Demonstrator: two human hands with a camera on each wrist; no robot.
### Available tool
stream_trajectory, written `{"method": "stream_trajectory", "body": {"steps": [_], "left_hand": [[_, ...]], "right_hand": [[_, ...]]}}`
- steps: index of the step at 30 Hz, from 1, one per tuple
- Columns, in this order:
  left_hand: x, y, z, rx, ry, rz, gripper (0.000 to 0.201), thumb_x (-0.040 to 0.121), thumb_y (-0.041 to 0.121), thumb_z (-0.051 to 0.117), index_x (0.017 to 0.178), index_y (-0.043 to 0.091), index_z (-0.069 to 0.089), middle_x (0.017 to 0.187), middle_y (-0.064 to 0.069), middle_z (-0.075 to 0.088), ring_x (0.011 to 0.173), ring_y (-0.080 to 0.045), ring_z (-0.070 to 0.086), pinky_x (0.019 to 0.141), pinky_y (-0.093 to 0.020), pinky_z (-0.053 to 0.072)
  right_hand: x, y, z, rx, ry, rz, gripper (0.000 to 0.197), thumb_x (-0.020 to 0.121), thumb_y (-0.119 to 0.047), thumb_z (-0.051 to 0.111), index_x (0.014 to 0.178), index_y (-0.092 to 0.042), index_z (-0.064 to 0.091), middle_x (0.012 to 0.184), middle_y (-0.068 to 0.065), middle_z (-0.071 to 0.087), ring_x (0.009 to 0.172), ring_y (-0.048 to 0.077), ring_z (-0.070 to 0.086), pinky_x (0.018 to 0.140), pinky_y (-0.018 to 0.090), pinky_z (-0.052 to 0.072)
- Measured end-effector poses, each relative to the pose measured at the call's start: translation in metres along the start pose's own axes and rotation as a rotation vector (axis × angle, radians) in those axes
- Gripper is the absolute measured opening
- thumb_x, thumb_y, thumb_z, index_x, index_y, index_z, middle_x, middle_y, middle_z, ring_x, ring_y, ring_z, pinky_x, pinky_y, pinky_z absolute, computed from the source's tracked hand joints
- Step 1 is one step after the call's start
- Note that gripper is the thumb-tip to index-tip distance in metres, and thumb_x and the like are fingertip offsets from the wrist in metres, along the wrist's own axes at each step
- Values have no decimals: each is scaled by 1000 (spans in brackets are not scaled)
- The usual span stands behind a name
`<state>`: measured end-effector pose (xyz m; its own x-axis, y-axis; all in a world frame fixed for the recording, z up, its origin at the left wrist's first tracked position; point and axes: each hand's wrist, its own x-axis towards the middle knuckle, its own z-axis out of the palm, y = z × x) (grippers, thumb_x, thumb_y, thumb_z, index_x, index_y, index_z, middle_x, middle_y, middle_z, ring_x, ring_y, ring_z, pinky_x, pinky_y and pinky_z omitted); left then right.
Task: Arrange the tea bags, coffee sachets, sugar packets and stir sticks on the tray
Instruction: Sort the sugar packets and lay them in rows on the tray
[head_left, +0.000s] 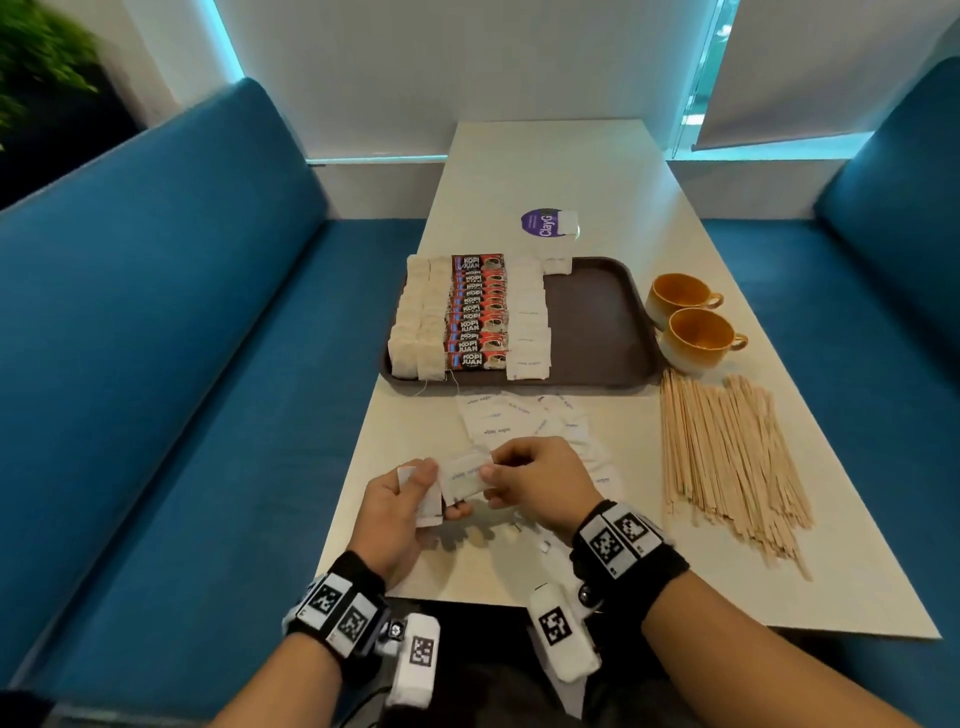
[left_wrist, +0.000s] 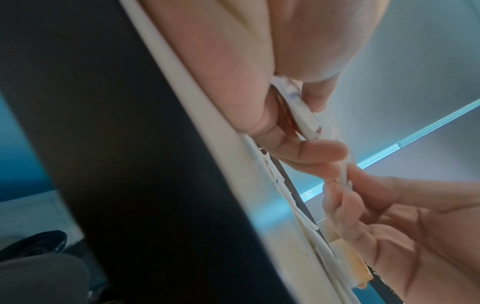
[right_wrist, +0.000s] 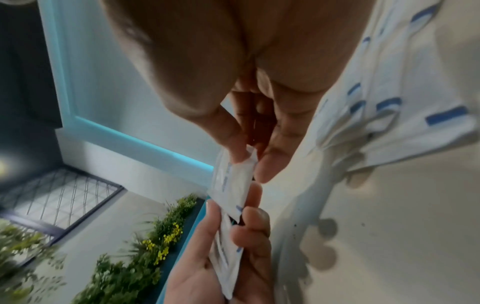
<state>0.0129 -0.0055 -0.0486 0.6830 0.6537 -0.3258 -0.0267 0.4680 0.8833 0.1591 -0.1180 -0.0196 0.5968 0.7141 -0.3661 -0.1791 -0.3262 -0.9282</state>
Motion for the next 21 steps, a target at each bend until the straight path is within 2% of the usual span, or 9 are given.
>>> {"method": "stream_trajectory", "body": {"steps": [2, 7, 10, 12, 14, 18, 21], "left_hand": [[2, -2, -1, -20, 9, 2, 31, 103, 26, 52, 113, -2, 61, 95, -36, 69, 61, -28, 66, 56, -37, 53], [2, 4, 1, -69, -33, -9, 25, 92, 22, 61, 108, 3, 62, 94, -31, 71, 66, -34, 67, 55, -34, 59], [2, 4, -1, -16, -58, -16, 28, 85, 9, 69, 111, 2, 61, 82, -27, 69, 62, -29, 64, 56, -34, 58], [2, 3, -1, 12, -60, -4, 28, 85, -5, 69, 112, -2, 60, 79, -25, 67, 63, -26, 64, 58, -31, 57], [2, 2, -2, 13, -61, 7, 27, 86, -11, 67, 111, -4, 59, 80, -25, 66, 62, -25, 64, 58, -28, 56], [1, 2, -2, 17, -50, -8, 28, 86, -12, 67, 111, -4, 59, 75, -25, 64, 60, -26, 63, 53, -28, 55], [0, 5, 0, -25, -55, -26, 27, 86, -3, 70, 110, -5, 58, 81, -28, 64, 58, -28, 62, 48, -29, 52]], "right_hand": [[-2, 2, -2, 82, 31, 2, 5, 89, 2, 73, 91, 6, 71, 79, 18, 72, 65, 25, 70, 72, 38, 63], [-3, 0, -8, 219, 40, -10, 13, 86, 9, 73, 97, 7, 67, 78, 22, 70, 62, 29, 69, 63, 34, 61], [-5, -1, -7, 203, 25, -46, 19, 85, 13, 71, 100, 6, 62, 77, 21, 67, 61, 30, 68, 61, 35, 62], [-5, 0, -7, 165, 14, -80, 20, 85, 15, 70, 100, 6, 60, 78, 18, 64, 61, 31, 68, 62, 35, 63], [-5, 0, -6, 108, -15, -118, 17, 85, 15, 69, 98, 5, 65, 80, 16, 62, 62, 28, 68, 63, 32, 62], [-4, 1, -10, -52, -30, -146, 27, 79, 9, 79, 97, -12, 80, 77, 2, 71, 70, 15, 69, 73, 27, 61], [-3, 0, -14, -73, -48, -124, 39, 75, 5, 84, 102, -23, 81, 85, 9, 77, 77, 26, 73, 80, 38, 63]]}}
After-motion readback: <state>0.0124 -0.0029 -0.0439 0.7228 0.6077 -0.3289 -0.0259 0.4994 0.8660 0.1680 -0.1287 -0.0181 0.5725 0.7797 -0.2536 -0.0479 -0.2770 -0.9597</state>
